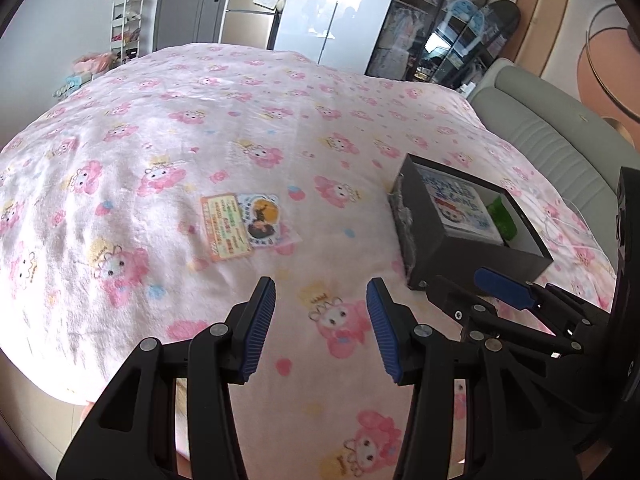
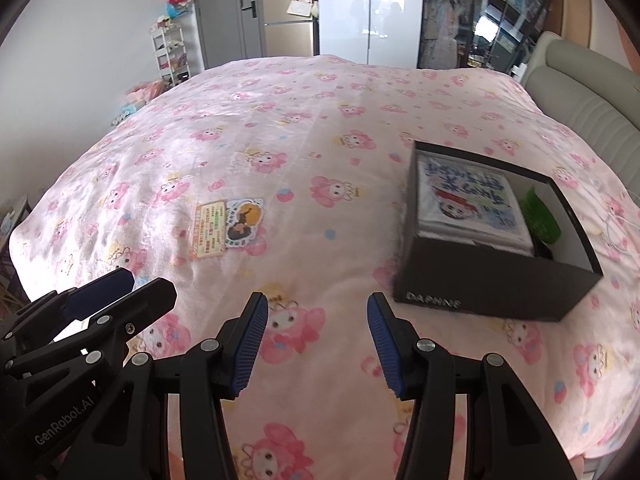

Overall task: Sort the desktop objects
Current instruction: 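Move the left tool toward the orange coupon card, then close the left tool on the orange coupon card and lift it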

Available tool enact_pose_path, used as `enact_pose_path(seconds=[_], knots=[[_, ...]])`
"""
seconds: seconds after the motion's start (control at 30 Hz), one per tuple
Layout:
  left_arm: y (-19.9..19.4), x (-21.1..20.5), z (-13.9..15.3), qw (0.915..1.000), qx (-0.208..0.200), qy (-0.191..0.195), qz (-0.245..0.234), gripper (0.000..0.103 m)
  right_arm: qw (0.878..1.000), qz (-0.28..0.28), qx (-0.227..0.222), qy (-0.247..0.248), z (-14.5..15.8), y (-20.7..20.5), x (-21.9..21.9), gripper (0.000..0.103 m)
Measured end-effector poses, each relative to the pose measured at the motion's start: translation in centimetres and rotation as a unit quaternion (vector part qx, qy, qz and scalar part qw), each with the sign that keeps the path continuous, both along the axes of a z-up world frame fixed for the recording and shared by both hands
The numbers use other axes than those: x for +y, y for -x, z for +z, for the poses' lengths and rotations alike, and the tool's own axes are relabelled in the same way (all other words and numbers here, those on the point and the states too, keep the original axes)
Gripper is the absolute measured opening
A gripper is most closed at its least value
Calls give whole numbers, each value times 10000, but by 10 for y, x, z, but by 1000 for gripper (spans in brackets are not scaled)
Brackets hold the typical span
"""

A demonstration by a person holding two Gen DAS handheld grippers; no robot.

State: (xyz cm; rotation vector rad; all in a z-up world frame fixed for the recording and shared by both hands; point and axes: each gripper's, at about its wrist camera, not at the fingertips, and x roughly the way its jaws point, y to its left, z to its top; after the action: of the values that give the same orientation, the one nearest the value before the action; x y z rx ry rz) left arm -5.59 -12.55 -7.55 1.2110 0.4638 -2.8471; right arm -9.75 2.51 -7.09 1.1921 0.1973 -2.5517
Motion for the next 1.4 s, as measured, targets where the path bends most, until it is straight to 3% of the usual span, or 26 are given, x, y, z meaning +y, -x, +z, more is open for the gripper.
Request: enact_pose_path(seconds=[0.2,0.33,0.6,0.7,0.8,0.93,1.13,1.2,1.4], knots=[[25,-23,-5,10000,59,-51,43,48,9999,153,49,-41,-3,26,-25,48],[46,-44,-22,9994,5,-317,149,49,9997,246,-21,-61,-13,47,-43,48],[102,-82,-83,9950,-505,-559,660,49,9974,365,-522,-345,-70,100,-75,48],[116,-99,-106,9912,-677,-574,987,49,9960,360,-760,-315,-90,118,-81,48],[122,-116,-126,9865,-739,-879,1170,49,9941,574,-912,-91,-106,131,-91,48],[125,-129,-151,9797,-751,-1429,1192,48,9913,833,-1012,-143,-124,142,-108,48],[135,-128,-159,9818,-706,-1426,1041,46,9863,1005,-1311,-28,-151,165,-121,48],[138,-124,-160,9822,-716,-1449,952,25,9835,1094,-1434,142,-152,168,-123,47],[125,-111,-152,9832,-669,-1538,716,20,9780,1446,-1450,401,-132,147,-115,32]])
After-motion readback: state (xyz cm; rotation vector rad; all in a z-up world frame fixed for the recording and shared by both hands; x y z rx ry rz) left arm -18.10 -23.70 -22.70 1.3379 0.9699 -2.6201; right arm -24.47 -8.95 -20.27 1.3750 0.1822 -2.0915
